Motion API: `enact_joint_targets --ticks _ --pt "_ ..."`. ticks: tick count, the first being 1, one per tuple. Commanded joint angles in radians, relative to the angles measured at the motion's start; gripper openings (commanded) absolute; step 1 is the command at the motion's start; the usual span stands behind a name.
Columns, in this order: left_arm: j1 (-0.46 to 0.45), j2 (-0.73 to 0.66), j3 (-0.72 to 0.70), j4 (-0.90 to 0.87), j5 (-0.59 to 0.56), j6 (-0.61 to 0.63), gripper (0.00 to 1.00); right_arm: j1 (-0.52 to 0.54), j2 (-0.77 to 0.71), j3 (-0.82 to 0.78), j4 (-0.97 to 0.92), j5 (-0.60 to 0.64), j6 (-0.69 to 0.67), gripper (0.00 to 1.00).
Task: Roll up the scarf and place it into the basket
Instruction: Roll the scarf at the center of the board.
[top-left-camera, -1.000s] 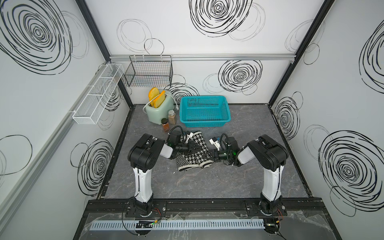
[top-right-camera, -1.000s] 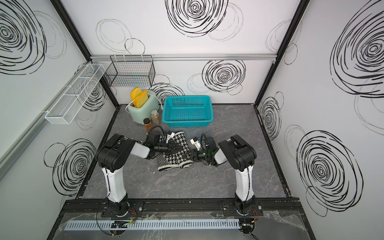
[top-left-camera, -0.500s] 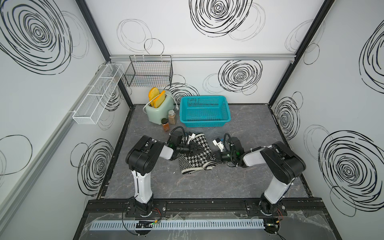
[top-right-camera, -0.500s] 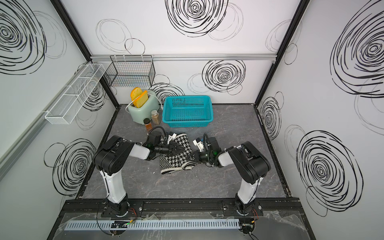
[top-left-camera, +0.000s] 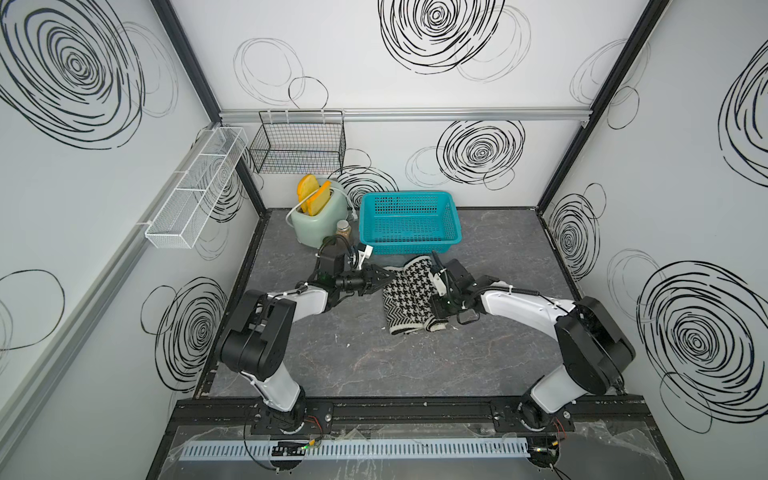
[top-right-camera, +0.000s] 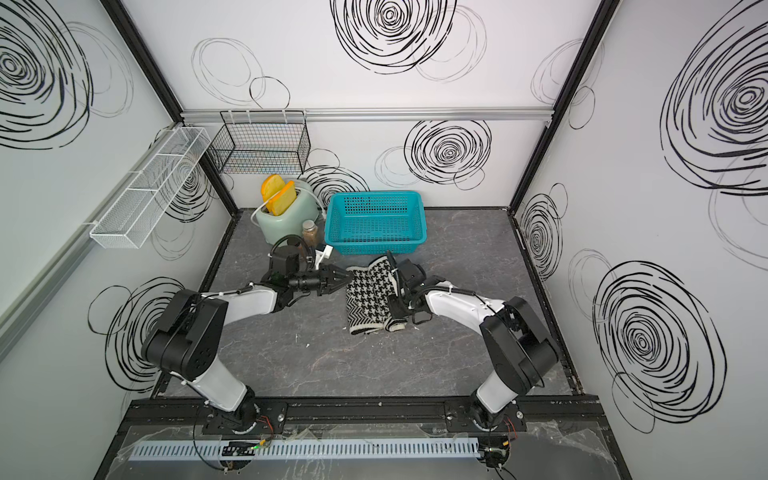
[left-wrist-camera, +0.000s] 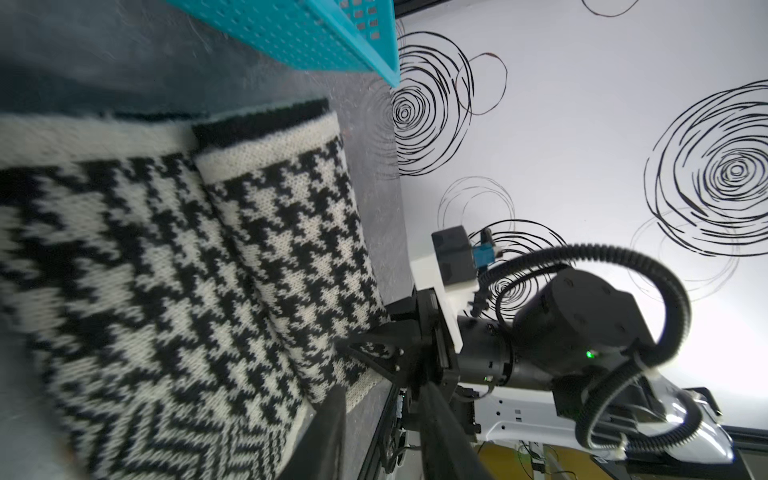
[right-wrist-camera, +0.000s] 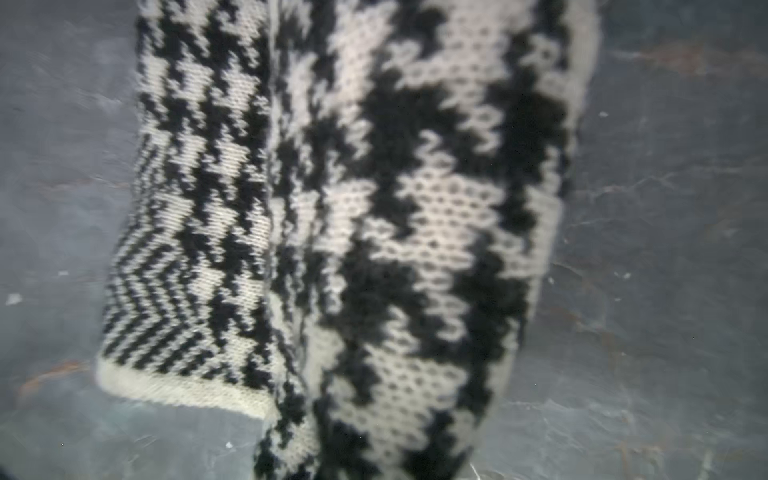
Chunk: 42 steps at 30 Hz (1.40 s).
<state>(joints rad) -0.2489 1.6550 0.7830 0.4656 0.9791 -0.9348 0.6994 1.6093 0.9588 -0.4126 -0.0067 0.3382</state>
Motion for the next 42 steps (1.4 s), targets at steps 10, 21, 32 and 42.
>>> enact_joint_targets --ticks 10,21,32,42 --pt "0.075 -0.159 0.041 -0.371 -0.122 0.201 0.34 0.194 0.147 0.210 -0.245 0.538 -0.059 0.00" --pt "0.189 -0.206 0.041 -0.364 -0.106 0.204 0.34 0.413 0.433 0.391 -0.348 0.666 -0.045 0.00" --pt "0.166 -0.250 0.107 -0.374 -0.065 0.280 0.34 0.447 0.638 0.583 -0.362 0.528 -0.078 0.00" --pt "0.007 -0.019 0.295 -0.309 -0.011 0.327 0.33 0.484 0.700 0.651 -0.430 0.518 -0.111 0.09"
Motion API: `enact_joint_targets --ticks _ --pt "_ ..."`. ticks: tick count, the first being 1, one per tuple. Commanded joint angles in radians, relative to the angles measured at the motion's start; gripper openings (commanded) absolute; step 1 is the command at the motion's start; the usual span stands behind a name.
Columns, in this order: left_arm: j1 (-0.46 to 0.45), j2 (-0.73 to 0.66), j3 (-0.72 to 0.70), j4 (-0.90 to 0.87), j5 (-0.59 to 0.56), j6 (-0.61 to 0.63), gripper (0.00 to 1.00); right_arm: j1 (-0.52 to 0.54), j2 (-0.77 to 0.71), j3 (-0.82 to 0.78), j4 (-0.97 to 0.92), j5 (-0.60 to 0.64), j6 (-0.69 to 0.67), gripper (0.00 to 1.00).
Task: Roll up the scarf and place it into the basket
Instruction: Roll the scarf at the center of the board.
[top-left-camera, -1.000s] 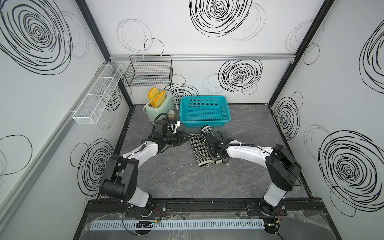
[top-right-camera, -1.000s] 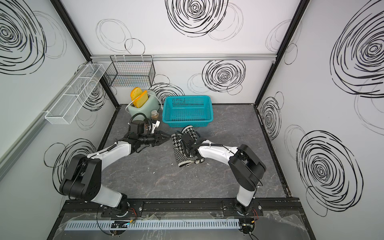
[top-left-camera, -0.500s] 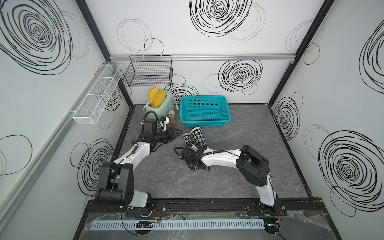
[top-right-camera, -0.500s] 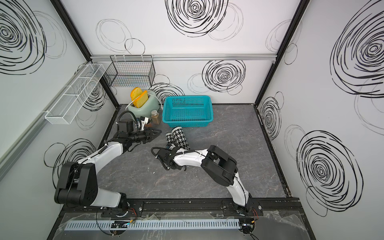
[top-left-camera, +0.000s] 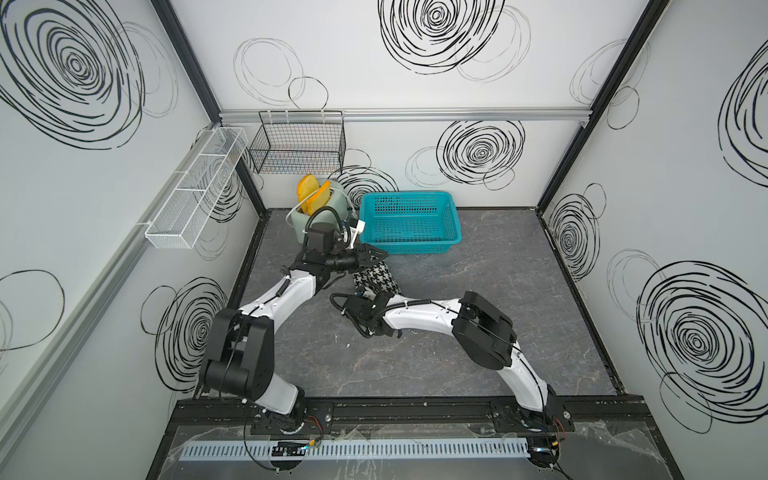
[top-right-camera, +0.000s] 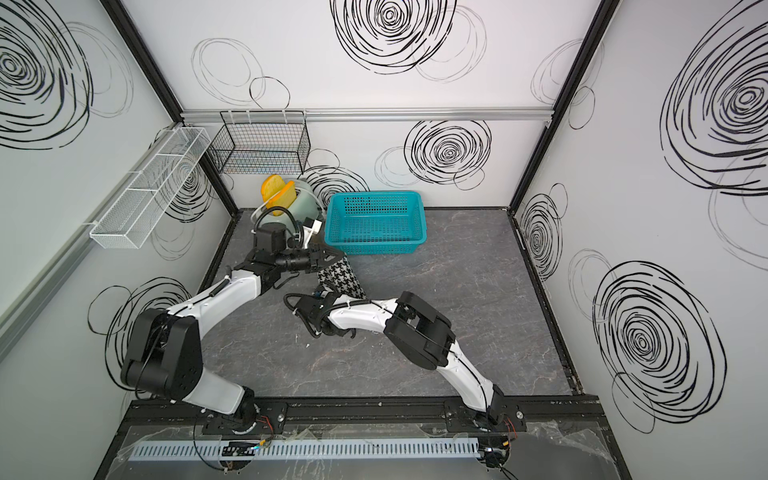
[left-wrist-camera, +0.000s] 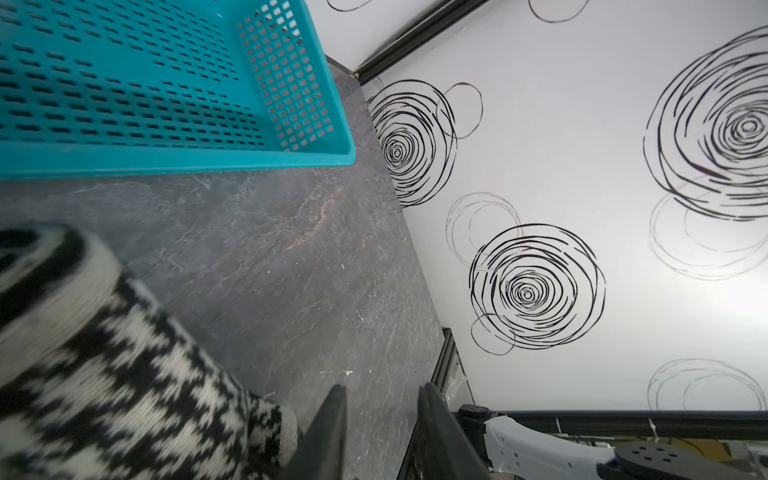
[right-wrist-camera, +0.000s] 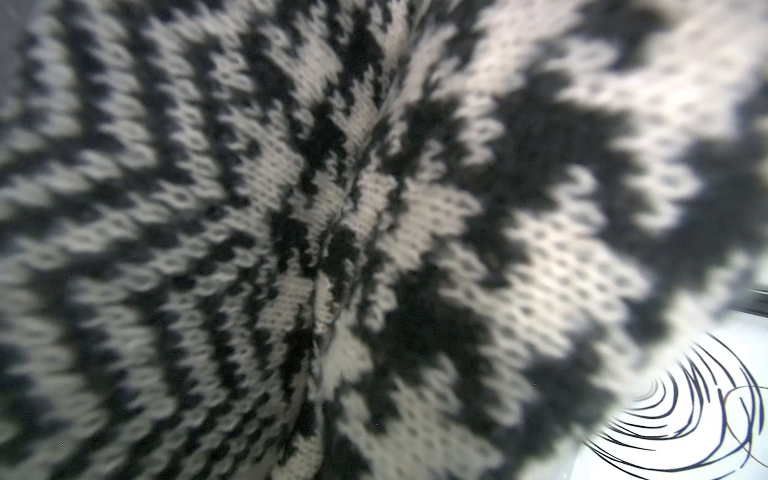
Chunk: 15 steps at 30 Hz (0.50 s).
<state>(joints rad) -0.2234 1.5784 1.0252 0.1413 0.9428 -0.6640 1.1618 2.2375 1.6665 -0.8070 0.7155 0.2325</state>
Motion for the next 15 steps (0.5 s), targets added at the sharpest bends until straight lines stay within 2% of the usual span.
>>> enact_joint_targets --ticks 1,9,15 --pt "-0.023 0.090 0.077 -0.011 0.028 0.074 0.33 0.021 0.070 -0.062 -0.036 -0.201 -0.005 0.09" --pt "-0.031 0.238 0.103 -0.117 0.015 0.169 0.32 0.038 0.086 -0.014 -0.061 -0.192 -0.014 0.22" --pt "-0.006 0.287 0.050 -0.131 -0.032 0.165 0.32 0.048 0.069 0.006 -0.073 -0.219 -0.013 0.35"
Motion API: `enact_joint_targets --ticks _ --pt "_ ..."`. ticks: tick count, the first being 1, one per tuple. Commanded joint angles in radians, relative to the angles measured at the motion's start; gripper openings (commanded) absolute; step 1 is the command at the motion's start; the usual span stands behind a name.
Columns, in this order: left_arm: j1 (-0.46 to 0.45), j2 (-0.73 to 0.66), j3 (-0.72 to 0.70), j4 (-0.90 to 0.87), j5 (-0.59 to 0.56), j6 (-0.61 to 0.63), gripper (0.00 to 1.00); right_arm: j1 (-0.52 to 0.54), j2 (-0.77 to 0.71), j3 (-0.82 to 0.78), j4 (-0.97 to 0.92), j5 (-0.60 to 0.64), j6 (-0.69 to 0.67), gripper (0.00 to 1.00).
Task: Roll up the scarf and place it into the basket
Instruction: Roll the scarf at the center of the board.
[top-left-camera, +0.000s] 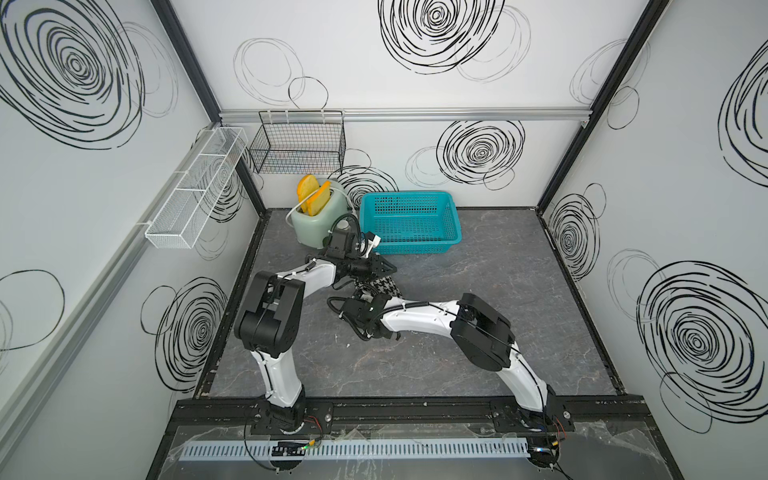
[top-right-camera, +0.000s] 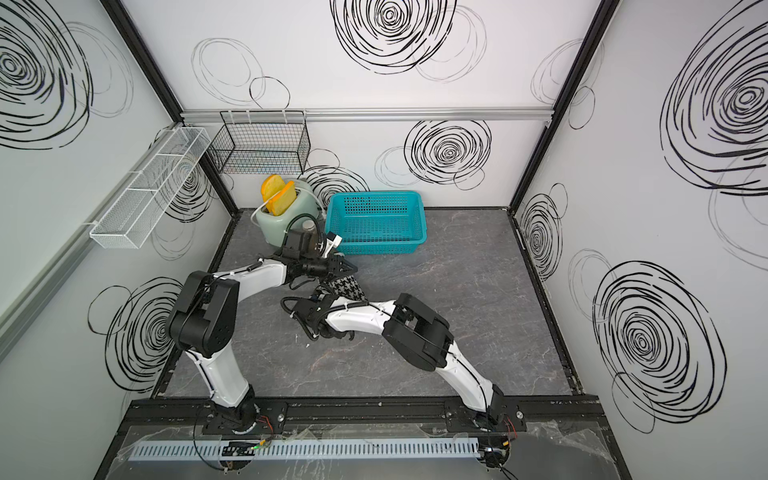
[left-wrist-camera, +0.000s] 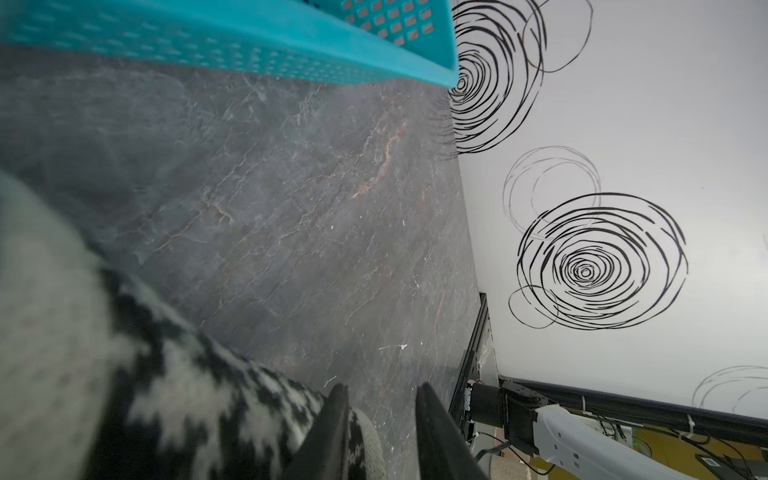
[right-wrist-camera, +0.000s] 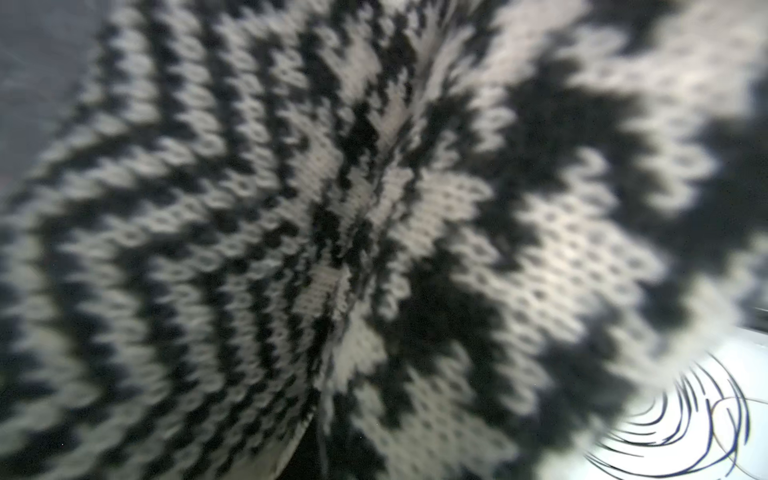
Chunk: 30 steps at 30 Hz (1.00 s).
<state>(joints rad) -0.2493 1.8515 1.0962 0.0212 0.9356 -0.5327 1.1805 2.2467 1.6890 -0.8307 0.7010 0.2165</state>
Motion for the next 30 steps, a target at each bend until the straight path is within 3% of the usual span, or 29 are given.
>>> enact_joint_targets --ticks 1,7,15,19,24,30 --pt "0.031 0.024 -0.024 -0.010 -0.031 0.034 0.32 0.032 0.056 -0.010 -0.055 -0.211 0.004 0.36" --pt "0.081 0.058 -0.021 -0.027 -0.055 0.051 0.31 0.056 -0.002 0.024 -0.068 -0.302 0.016 0.58" --pt "0.101 0.110 -0.013 -0.032 -0.068 0.060 0.29 0.008 -0.197 -0.065 0.054 -0.634 0.096 0.76" --pt "0.103 0.115 -0.023 -0.035 -0.076 0.061 0.28 -0.087 -0.383 -0.238 0.239 -0.864 0.171 0.75" --pt "0.118 0.105 -0.043 -0.042 -0.087 0.066 0.27 -0.243 -0.624 -0.531 0.614 -1.131 0.333 0.73" --pt "0.125 0.115 -0.035 -0.030 -0.082 0.060 0.27 -0.368 -0.651 -0.686 0.952 -1.363 0.440 0.52"
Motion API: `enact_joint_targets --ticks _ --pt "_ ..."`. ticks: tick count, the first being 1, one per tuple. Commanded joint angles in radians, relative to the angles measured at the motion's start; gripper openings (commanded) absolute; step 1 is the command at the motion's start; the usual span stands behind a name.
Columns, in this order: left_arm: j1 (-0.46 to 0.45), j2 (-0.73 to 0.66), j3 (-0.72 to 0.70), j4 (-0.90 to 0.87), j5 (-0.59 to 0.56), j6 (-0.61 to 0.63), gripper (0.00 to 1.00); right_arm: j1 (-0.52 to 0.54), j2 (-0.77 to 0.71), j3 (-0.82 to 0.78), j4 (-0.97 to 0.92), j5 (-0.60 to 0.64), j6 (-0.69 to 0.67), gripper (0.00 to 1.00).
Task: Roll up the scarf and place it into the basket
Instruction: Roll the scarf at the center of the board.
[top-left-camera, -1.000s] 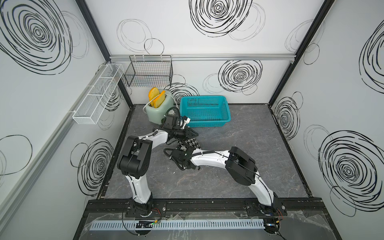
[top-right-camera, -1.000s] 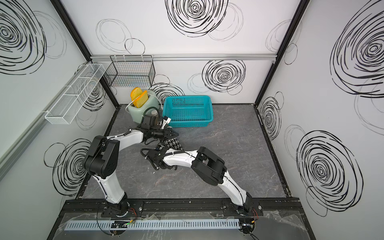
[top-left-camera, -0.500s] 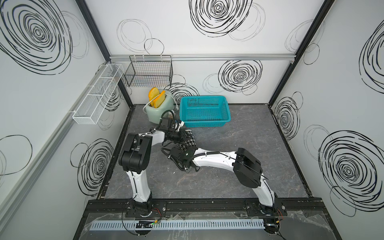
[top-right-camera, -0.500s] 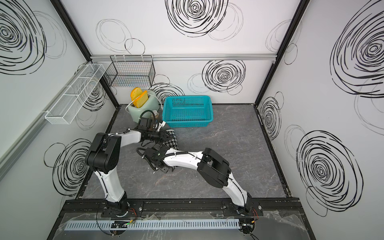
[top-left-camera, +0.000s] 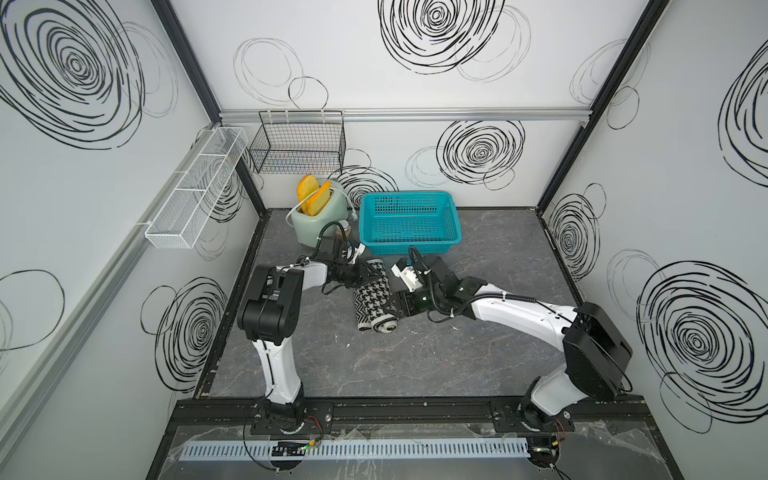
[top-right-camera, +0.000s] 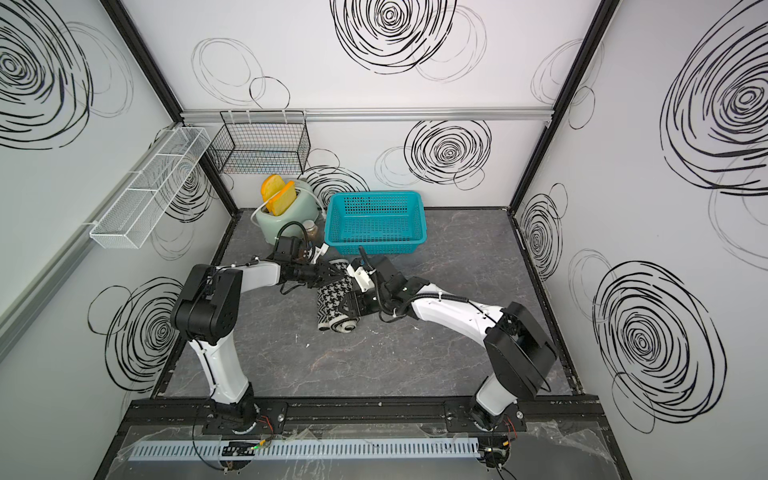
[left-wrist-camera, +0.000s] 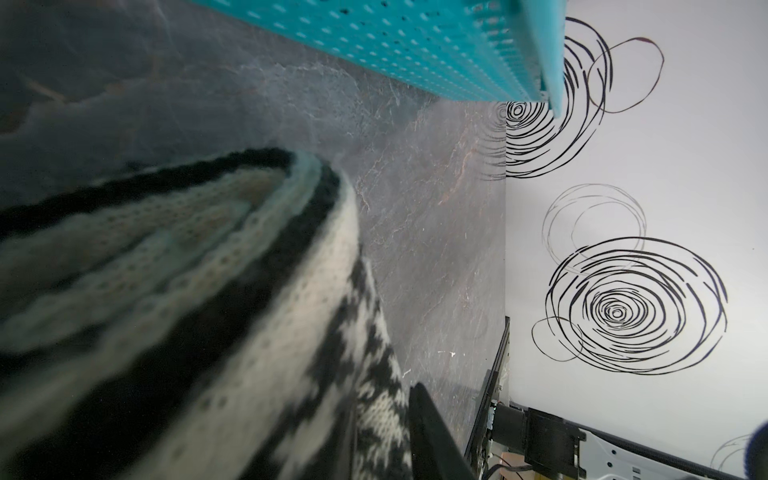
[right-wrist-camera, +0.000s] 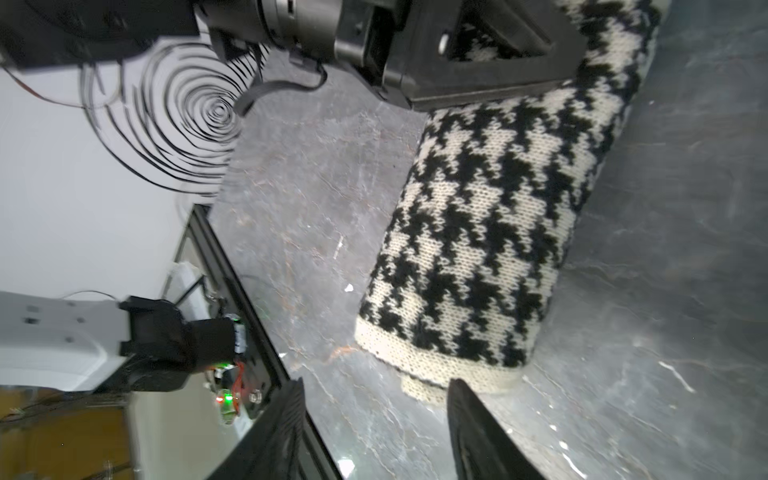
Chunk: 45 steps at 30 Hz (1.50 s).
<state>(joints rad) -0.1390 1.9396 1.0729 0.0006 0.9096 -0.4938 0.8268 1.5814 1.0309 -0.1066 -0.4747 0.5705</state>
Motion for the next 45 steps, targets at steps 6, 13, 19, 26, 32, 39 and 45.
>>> enact_joint_targets --ticks 6,13,19,26,32,39,45 --pt "0.010 0.037 -0.002 0.016 -0.045 0.004 0.27 -0.028 0.134 0.000 0.351 -0.326 0.104 0.46" --pt "0.015 0.057 0.037 -0.008 -0.049 0.008 0.27 -0.038 0.261 -0.056 0.502 -0.371 0.171 0.41" --pt "0.010 0.076 0.071 -0.021 -0.050 0.000 0.26 -0.055 0.398 -0.082 0.633 -0.395 0.225 0.38" --pt "-0.005 0.032 0.076 -0.036 -0.061 -0.010 0.36 -0.068 0.466 -0.143 0.684 -0.378 0.248 0.38" --pt "-0.003 -0.148 0.050 -0.109 -0.097 0.031 0.67 -0.093 0.430 -0.153 0.646 -0.410 0.234 0.41" --pt "0.066 -0.391 -0.110 -0.175 -0.170 0.063 0.98 -0.108 0.443 -0.091 0.549 -0.441 0.191 0.42" --pt "0.070 -0.334 -0.211 -0.134 -0.197 0.063 0.98 -0.121 0.447 -0.056 0.512 -0.466 0.176 0.43"
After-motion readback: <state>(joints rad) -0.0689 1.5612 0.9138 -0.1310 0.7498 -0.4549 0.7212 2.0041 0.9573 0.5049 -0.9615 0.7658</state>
